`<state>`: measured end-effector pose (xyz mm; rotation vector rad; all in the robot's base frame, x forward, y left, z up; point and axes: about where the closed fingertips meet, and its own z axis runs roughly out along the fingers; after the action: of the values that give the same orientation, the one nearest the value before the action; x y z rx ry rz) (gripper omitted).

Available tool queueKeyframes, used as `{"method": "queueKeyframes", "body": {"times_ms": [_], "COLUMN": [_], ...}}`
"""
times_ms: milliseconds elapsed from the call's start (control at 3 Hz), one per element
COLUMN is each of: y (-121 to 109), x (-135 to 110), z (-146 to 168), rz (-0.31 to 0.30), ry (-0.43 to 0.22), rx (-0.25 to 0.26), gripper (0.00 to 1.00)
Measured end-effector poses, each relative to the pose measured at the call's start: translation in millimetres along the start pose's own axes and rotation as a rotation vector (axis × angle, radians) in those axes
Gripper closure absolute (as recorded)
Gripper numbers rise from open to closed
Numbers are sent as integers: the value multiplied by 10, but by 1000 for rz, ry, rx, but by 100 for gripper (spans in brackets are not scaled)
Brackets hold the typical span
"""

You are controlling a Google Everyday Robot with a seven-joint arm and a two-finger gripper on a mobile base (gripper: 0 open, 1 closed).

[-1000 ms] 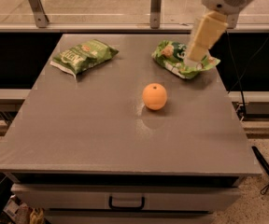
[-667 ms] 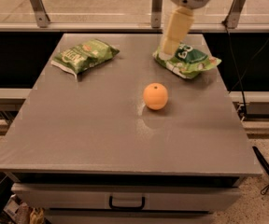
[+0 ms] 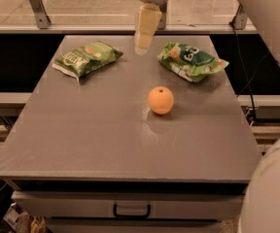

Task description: Pick green jalapeno chip bag

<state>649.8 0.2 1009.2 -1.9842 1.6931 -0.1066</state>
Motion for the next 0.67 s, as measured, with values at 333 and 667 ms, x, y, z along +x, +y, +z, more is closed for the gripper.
{"method": "queueKeyframes", "body": {"times_ms": [333,667], "y": [0,-45], "x": [-1,-168], "z": [1,340], "rz": [0,2], "ry": [0,-38], "rx": [0,-7], "gripper": [0,0]}}
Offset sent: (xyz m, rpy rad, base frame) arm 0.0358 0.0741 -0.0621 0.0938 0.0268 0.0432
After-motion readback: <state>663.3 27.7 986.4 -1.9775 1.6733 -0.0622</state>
